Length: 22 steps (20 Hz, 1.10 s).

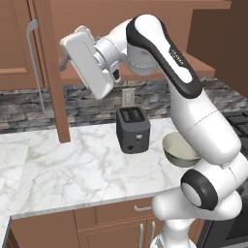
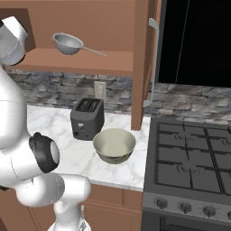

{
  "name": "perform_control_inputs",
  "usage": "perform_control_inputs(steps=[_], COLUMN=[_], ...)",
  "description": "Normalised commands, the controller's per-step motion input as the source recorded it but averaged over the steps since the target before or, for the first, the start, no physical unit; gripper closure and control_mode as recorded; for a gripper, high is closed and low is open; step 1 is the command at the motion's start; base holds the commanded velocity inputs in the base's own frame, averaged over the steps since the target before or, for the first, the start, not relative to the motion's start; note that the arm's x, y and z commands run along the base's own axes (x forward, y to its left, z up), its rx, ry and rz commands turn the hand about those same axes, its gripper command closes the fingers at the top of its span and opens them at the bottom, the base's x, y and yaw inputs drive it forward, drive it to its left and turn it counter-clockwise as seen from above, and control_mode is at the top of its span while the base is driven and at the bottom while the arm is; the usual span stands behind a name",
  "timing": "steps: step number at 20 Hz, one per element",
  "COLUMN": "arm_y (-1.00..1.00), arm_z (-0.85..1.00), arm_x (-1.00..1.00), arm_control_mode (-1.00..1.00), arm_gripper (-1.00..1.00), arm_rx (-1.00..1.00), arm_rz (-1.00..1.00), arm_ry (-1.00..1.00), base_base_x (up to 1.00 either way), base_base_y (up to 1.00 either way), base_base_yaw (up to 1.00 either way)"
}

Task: Open the cabinet and setup a tea strainer by placing it in the bowl upright.

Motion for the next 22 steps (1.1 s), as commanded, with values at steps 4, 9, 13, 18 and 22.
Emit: perform_control_inputs(steps=[4,9,13,18,22], arm_y=[-0.27,-0.68,-0.81,-0.83,-0.71], arm_z=[0.01,0.0,-0.06,-0.36,-0.16], arm_x=[-0.18,-0.59,-0.54,-0.26,-0.08], arm_control_mode=[-1.0,-1.0,-1.0,-1.0,-1.0], arm_gripper=[-1.0,-1.0,-1.0,-1.0,-1.0], arm_rx=[-0.04,0.0,0.0,-0.08,-0.19], arm_rz=[-0.07,-0.06,-0.09,-0.11,-0.12], arm_ry=[-0.04,-0.07,-0.04,-0.04,-0.07], base_base_x=[0.0,0.0,0.0,0.0,0.0], base_base_y=[0.0,0.0,0.0,0.0,0.0], base_base_yaw=[0.0,0.0,0.0,0.0,0.0])
